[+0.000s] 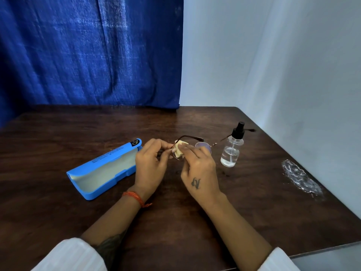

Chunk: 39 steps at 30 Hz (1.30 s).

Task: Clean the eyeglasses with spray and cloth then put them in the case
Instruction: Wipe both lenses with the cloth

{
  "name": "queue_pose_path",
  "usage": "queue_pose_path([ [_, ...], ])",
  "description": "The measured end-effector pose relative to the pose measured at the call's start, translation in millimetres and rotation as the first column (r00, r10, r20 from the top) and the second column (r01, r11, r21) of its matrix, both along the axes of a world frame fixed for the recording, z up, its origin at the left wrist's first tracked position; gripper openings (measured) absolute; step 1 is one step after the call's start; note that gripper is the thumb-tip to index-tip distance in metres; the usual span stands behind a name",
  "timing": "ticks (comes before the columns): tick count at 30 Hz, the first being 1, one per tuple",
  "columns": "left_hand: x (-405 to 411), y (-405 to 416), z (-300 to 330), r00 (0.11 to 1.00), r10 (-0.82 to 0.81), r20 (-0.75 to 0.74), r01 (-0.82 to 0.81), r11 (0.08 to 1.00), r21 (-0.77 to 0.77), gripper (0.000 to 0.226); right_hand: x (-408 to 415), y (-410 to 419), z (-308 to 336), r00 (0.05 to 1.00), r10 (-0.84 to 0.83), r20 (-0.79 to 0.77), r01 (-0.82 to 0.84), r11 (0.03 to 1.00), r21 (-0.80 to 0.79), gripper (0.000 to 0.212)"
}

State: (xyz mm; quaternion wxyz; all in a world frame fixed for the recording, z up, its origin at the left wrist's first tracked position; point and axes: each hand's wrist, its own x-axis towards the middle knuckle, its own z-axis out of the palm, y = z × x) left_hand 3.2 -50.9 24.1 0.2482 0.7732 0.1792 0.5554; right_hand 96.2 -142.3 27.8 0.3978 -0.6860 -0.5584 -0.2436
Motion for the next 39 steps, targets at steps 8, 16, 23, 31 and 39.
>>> queue_pose_path([
  [8,-1,4,0,0.999,-0.008,0.032,0.011,0.997,-0.078,0.005,8,-8,3,0.990,0.138,0.022,-0.139,0.989,0.045,0.035],
  [16,0,5,-1,0.999,-0.024,0.037,0.027,0.996,-0.088,0.007,2,0,0,0.998,-0.003,0.063,0.001,1.000,0.024,0.039],
  [23,1,5,0,0.997,-0.026,0.071,0.035,0.992,-0.124,0.009,2,-1,4,0.992,0.124,-0.007,-0.123,0.990,0.063,0.036],
  [31,0,7,2,0.999,-0.026,0.041,0.028,0.998,-0.055,0.007,7,-3,2,0.999,0.029,0.045,-0.034,0.993,0.117,0.030],
  [39,-1,5,1,0.999,-0.033,0.026,0.034,0.999,-0.017,0.005,0,1,2,0.997,0.071,-0.023,-0.070,0.996,0.061,0.035],
])
